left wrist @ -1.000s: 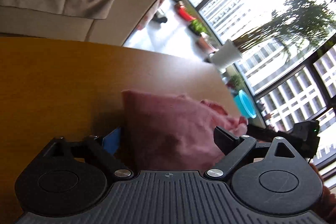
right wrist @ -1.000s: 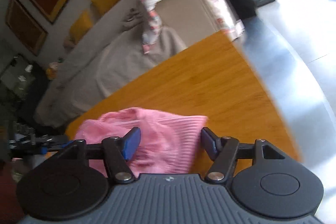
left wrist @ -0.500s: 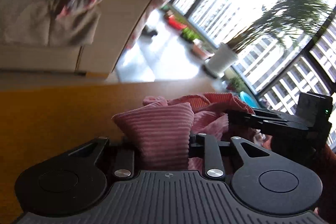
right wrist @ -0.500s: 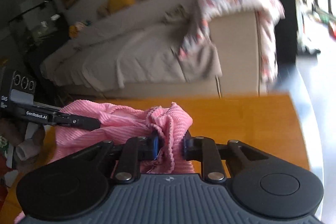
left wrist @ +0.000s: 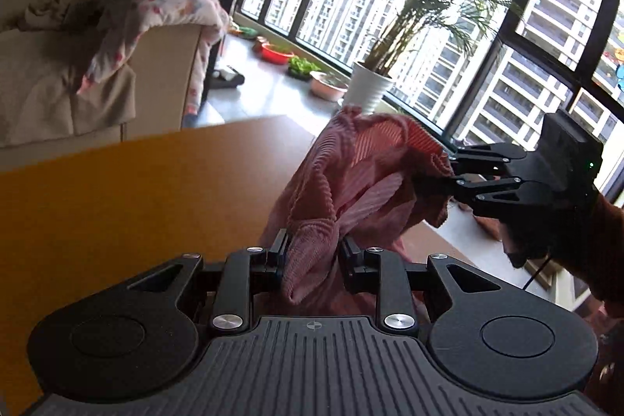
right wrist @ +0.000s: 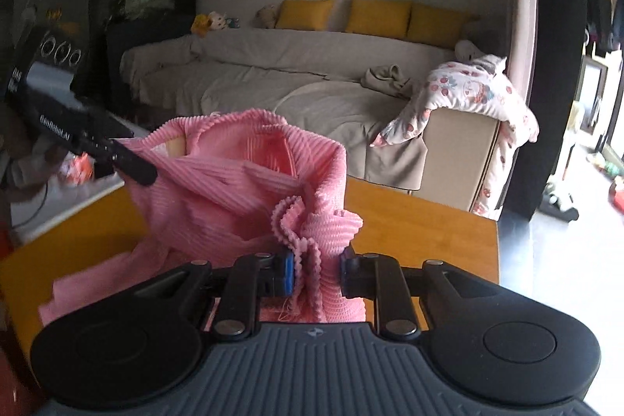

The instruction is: Fold clothes

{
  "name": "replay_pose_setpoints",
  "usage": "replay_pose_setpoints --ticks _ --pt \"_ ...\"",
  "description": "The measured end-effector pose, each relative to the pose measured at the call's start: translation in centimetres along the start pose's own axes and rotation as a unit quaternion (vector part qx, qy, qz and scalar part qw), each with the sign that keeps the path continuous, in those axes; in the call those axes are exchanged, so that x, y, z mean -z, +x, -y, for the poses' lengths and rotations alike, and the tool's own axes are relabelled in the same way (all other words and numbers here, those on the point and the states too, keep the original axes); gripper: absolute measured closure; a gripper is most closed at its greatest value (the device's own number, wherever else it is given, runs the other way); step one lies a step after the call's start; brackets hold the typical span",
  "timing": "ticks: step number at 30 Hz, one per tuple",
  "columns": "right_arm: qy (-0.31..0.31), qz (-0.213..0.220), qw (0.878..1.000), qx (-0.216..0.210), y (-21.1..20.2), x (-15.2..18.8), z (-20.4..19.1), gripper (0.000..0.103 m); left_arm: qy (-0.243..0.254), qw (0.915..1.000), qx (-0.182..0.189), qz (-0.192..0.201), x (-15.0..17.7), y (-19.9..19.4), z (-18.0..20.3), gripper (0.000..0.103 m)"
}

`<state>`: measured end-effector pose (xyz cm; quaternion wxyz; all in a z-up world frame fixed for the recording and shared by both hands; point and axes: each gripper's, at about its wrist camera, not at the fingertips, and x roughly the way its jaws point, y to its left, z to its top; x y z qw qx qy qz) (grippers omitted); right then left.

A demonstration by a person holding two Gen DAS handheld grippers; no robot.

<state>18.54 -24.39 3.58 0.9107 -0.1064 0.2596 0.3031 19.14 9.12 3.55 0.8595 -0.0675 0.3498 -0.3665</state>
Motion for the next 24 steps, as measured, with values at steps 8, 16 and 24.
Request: replay_pose_setpoints --ticks 8,16,24 --pt "-0.069 -0.044 0.996 0.02 -6.7 6.9 -7.2 0.069 -0.026 0.9984 0.034 -0.036 9.3 -2.8 3.5 0.044" --pt "0.083 -0.027 0.996 0.027 -11.5 9.3 -4.3 0.01 -0.177 0.9819 0.065 0.014 11.7 -5.5 -0.6 0.006" --pt "0.259 -0.047 0.965 -0.006 -5.7 10.2 -2.2 0.025 -0.187 0.9822 0.014 -0.016 11.4 1.1 -1.0 0.005"
